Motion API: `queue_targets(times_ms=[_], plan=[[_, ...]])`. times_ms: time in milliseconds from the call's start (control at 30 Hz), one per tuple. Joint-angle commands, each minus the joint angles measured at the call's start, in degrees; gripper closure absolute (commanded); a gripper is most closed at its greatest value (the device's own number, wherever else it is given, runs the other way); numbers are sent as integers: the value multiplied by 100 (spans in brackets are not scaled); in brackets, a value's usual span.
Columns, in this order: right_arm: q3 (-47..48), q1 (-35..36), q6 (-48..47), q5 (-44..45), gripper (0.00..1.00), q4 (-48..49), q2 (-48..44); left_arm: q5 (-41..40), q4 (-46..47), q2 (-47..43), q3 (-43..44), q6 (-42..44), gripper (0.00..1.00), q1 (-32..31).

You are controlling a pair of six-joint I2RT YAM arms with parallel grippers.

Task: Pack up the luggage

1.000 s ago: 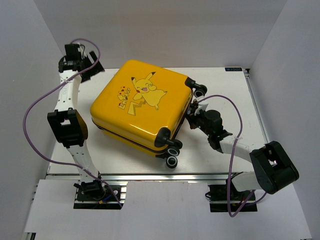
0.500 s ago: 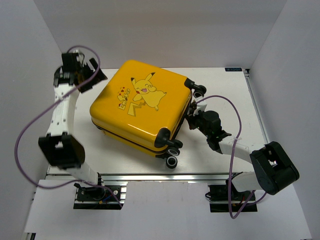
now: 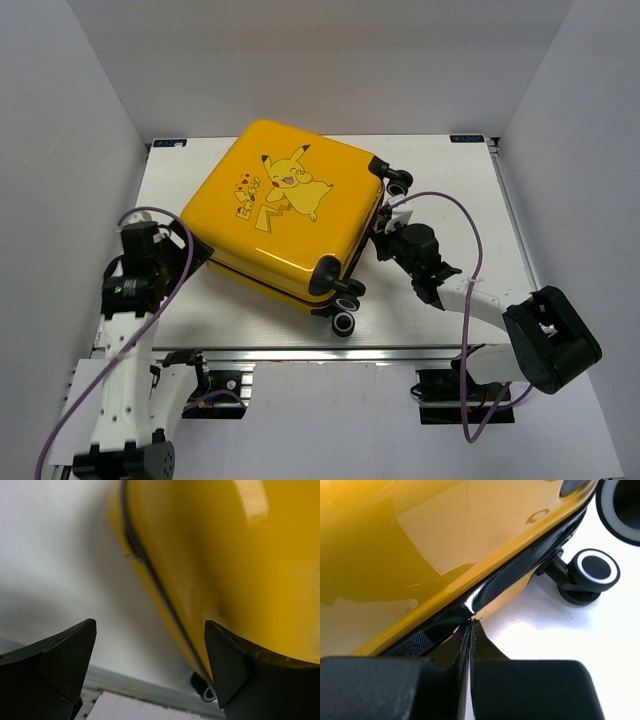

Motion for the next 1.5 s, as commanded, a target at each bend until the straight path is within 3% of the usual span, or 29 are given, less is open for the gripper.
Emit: queue_targets(times_ms=[0,133,367,500,667,833,967,1167,1333,1467], plan=[[148,127,326,358,100,329,10,159,280,493,-737,-439,2,51],[297,109,539,843,100,215,81,246,957,1178,-826,-553,2,52],[360,153,442,467,100,92,29,-122,2090,2409,-291,-650,2,104],[140,232,565,430,100,145,-51,-500,2566,3410,384,-554,4,104],[218,363,513,457,100,57,37,-308,3541,4448,1168,-97,6,35],[561,530,609,579,100,22,344,254,3149,5099,2432,544,3,-27],[904,653,671,764,100,-5,695,308,2524,4609,2156,572,2,-27],[1229,750,934,1072,100,-329,933,1159,2172,2588,1213,378,2,-413],[1265,759,1093,1125,100,-559,1012,1116,1347,1726,1231,256,2,-1274],[1282,777,1233,914,100,-550,1065,1055,1047,1654,1099,80,2,-1933]])
